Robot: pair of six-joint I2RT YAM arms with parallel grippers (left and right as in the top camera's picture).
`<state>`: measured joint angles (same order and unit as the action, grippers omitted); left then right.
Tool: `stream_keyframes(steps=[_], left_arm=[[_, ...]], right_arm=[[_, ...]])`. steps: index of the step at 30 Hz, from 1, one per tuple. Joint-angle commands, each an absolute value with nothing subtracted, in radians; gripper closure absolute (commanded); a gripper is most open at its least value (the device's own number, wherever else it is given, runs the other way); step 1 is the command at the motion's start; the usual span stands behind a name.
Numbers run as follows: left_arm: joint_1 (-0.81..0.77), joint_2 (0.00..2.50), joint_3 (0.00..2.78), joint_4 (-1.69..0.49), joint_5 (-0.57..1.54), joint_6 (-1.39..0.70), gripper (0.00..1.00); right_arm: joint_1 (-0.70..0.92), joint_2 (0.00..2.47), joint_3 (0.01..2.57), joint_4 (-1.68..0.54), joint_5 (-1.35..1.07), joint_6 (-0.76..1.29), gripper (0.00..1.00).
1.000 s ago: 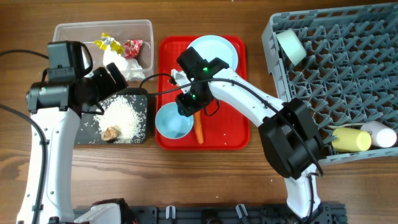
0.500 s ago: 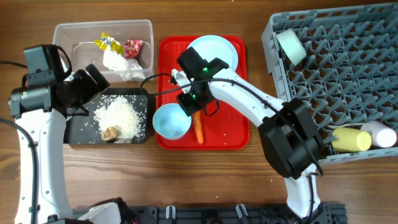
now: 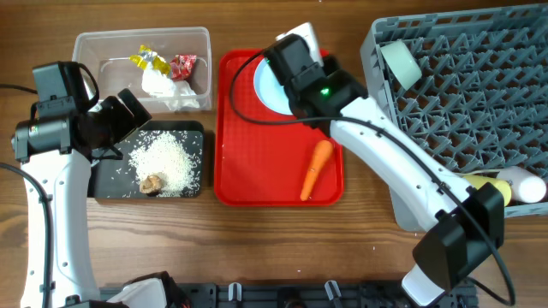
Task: Sort waste into correct bins and load items into the dishwasher rack
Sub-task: 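Place the rice bowl in the rack with the right gripper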
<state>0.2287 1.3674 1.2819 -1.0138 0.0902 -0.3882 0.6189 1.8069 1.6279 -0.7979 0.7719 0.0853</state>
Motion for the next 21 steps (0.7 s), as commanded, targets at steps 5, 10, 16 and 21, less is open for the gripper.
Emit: stream_keyframes(steps=[5, 10, 16, 21], left_arm=[[0.234, 1.374, 1.281, -1.015, 0.077, -0.401, 0.0], [0.234, 1.374, 1.281, -1.011, 0.077, -0.401, 0.0], [0.234, 1.374, 1.281, -1.008, 0.077, -0.401, 0.0], [0.234, 1.374, 1.281, -1.003, 0.076, -0.401, 0.0]], right_arm=[[0.4, 1.784, 1.648, -0.797, 1.402, 0.159, 0.96], [0.335, 1.782, 1.648, -1.108, 1.452, 0.439, 0.96], [0.321, 1.782, 1.625, -1.568, 1.357, 0.943, 0.96], [0.321, 1.783, 1.596, -1.426, 1.262, 0.732, 0.96]])
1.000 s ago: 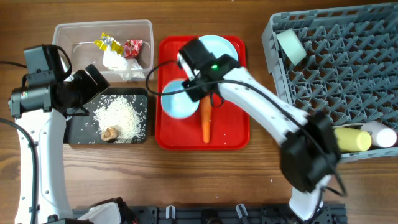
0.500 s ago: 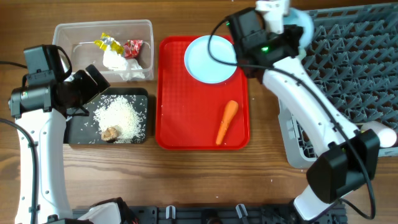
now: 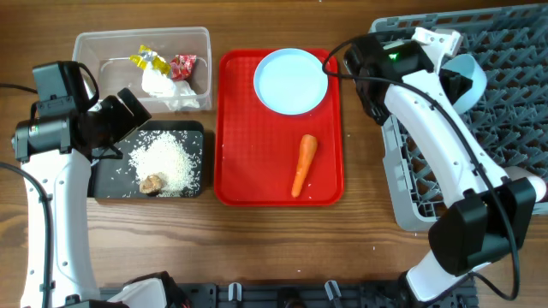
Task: Sort waste into correct bins and load items into the dishwasher rack
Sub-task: 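Place the rice bowl in the rack with the right gripper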
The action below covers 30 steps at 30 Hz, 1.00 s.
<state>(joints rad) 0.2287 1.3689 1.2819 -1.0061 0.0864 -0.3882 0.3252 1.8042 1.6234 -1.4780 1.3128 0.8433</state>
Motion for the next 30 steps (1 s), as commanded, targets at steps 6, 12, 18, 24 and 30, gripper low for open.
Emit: stream_keyframes(steps=[6, 12, 18, 24, 30], left_arm=[[0.234, 1.374, 1.281, -0.995, 0.076, -0.401, 0.0], [0.234, 1.374, 1.281, -0.983, 0.076, -0.401, 0.0], [0.234, 1.374, 1.281, -0.976, 0.076, -0.401, 0.0], [0.234, 1.374, 1.281, -0.969, 0.077, -0.401, 0.0], [0.234, 1.374, 1.281, -0.965, 0.077, -0.401, 0.0]], right_arm=[[0.266, 1.783, 1.477, -1.225, 1.266, 0.435, 0.96], [0.243, 1.784, 1.477, -1.215, 1.163, 0.339, 0.96], [0.243, 1.784, 1.477, -1.202, 1.098, 0.235, 0.96], [0.243, 1.784, 1.477, -1.01, 1.302, -0.186, 0.96], [0.243, 1.784, 1.477, -0.986, 1.231, -0.333, 0.96]])
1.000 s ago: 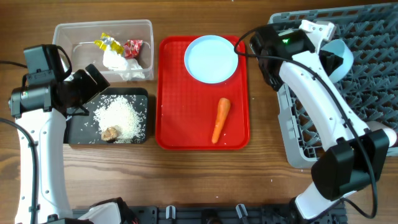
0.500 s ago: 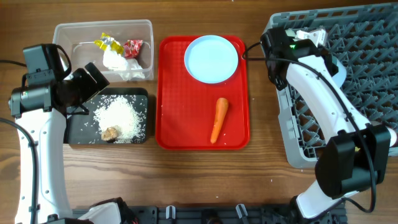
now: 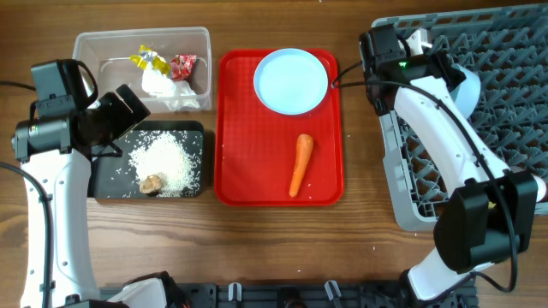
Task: Sort waste into correct bins and load items into the dishwasher rack
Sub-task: 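Place the rice bowl in the rack with the right gripper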
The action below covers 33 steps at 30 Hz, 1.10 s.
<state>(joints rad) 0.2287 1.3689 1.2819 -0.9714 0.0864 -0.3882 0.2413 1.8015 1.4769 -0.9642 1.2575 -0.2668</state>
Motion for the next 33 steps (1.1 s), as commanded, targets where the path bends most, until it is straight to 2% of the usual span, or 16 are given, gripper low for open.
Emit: stream_keyframes(steps=[1, 9, 16, 21, 22, 25, 26, 27, 28, 33], left_arm=[[0.234, 1.374, 1.281, -0.961, 0.077, -0.401, 0.0], [0.234, 1.374, 1.281, -0.96, 0.077, -0.401, 0.0], [0.234, 1.374, 1.281, -0.958, 0.077, -0.401, 0.0], [0.234, 1.374, 1.281, -0.959, 0.077, -0.401, 0.0], [0.234, 1.374, 1.281, -0.959, 0.077, -0.401, 0.0], [0.234, 1.374, 1.281, -0.959, 0.077, -0.401, 0.0], [0.234, 1.374, 1.281, -0.959, 0.077, -0.401, 0.0], [0.234, 1.374, 1.281, -0.959, 0.077, -0.401, 0.0], [0.234, 1.374, 1.281, -0.959, 0.077, -0.401, 0.0], [0.234, 1.374, 1.281, -0.958, 0.077, -0.401, 0.0]], right_arm=[[0.243, 1.784, 1.477, -1.005, 1.172, -0.337, 0.96], [0.245, 1.784, 1.477, -1.097, 1.01, -0.337, 0.96], [0.255, 1.784, 1.477, -1.054, 1.067, -0.337, 0.96], [0.31, 1.784, 1.477, -1.048, 0.916, -0.339, 0.85], [0.321, 1.784, 1.477, -1.048, 0.894, -0.339, 0.8], [0.345, 1.784, 1.477, -1.052, 0.866, -0.337, 0.51], [0.353, 1.784, 1.477, -1.052, 0.862, -0.337, 0.27], [0.357, 1.784, 1.477, -1.052, 0.862, -0.336, 0.1], [0.361, 1.784, 1.477, -1.049, 0.862, -0.331, 0.0], [0.361, 1.782, 1.485, -0.988, 0.862, -0.224, 0.0]])
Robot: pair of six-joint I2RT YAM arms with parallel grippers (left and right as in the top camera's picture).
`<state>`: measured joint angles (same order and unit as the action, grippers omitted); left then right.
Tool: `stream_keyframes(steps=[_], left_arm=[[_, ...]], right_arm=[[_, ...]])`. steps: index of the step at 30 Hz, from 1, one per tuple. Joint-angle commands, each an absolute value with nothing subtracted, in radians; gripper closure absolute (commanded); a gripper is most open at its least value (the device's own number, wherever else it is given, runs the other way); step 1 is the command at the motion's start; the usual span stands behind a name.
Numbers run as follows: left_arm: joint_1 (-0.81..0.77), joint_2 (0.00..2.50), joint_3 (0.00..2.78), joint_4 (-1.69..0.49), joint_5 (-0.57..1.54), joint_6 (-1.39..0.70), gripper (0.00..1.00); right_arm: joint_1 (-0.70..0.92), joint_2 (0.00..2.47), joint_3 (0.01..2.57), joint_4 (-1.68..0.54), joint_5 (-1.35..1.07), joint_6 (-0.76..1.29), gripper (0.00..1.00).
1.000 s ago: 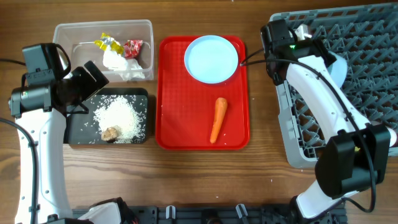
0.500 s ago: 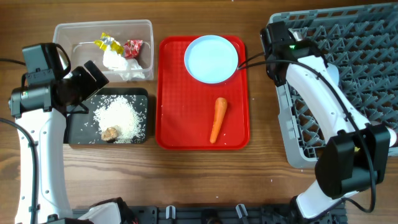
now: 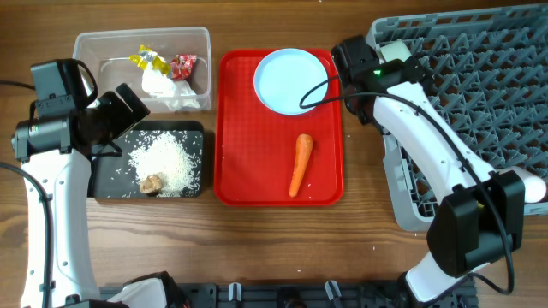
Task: Sort waste into correct bins and load items into the dishwasher rack
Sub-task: 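Place the rice bowl in the rack with the right gripper, then grasp the carrot with the left gripper and drop it on the black tray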
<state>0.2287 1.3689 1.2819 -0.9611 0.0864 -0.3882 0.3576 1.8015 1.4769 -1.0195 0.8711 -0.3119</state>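
Note:
A pale blue plate lies at the far end of the red tray, with an orange carrot nearer on the tray. My right gripper is at the plate's right edge, between the tray and the grey dishwasher rack; the overhead view hides how its jaws stand. A pale cup sits in the rack's far left corner, just behind the right wrist. My left gripper hovers between the clear bin and the black tray, jaw state unclear.
The clear bin holds a white tissue and coloured wrappers. The black tray carries rice and a brown lump. A white and yellow bottle lies at the rack's right edge.
My right gripper has moved left from over the rack's far left part to the plate's right edge. The pale round thing beside the arm over the rack is gone from there. The left arm is unchanged.
My right gripper was first over the plate on the tray, and the carrot lay a little further right. Then the gripper was over the rack with a pale round thing beside it, twice. Now it is back at the plate's edge. The left arm stayed put.

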Motion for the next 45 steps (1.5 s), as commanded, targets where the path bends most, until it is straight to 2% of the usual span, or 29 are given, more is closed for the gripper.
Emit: stream_keyframes(steps=[1, 5, 9, 11, 15, 18, 24, 28, 33, 35, 41, 45], left_arm=[[0.234, 1.374, 1.281, -0.96, 0.077, -0.401, 0.0], [0.231, 1.374, 1.281, -0.967, 0.181, -0.397, 0.0], [0.144, 1.374, 1.281, -0.988, 0.19, -0.312, 0.0], [0.079, 1.375, 1.281, -0.988, 0.19, -0.294, 0.0], [-0.108, 1.377, 1.281, -0.975, 0.179, -0.291, 0.0], [-0.266, 1.42, 1.281, -0.973, 0.118, -0.292, 0.0], [-0.428, 1.591, 1.281, -0.939, 0.118, -0.295, 0.02], [-0.484, 1.67, 1.281, -0.889, 0.123, -0.295, 0.03], [-0.595, 1.752, 1.281, -0.766, 0.1, -0.291, 0.09], [-0.645, 1.814, 1.281, -0.717, 0.056, -0.291, 0.1], [-0.706, 1.908, 1.281, -0.683, 0.042, -0.291, 0.1], [-0.71, 1.908, 1.281, -0.632, 0.062, -0.287, 0.18]], right_arm=[[0.361, 1.779, 1.503, -0.972, 0.86, -0.166, 0.0], [0.362, 1.706, 1.581, -0.958, 0.609, -0.097, 0.0], [0.362, 1.625, 1.587, -0.958, -0.092, -0.098, 0.0], [0.362, 1.627, 1.586, -0.957, -0.26, -0.098, 0.0], [0.358, 1.627, 1.586, -0.917, -0.255, -0.068, 0.0], [0.314, 1.627, 1.586, -0.884, -0.189, 0.096, 0.02], [0.278, 1.627, 1.582, -0.906, -0.204, 0.142, 0.07], [0.277, 1.629, 1.577, -0.924, -0.203, 0.142, 0.09], [0.269, 1.629, 1.577, -0.927, -0.145, 0.184, 0.09], [0.245, 1.629, 1.577, -0.941, -0.122, 0.2, 0.14], [0.056, 1.629, 1.577, -0.987, -0.083, 0.269, 0.14], [-0.072, 1.629, 1.577, -1.036, -0.087, 0.265, 0.14]])
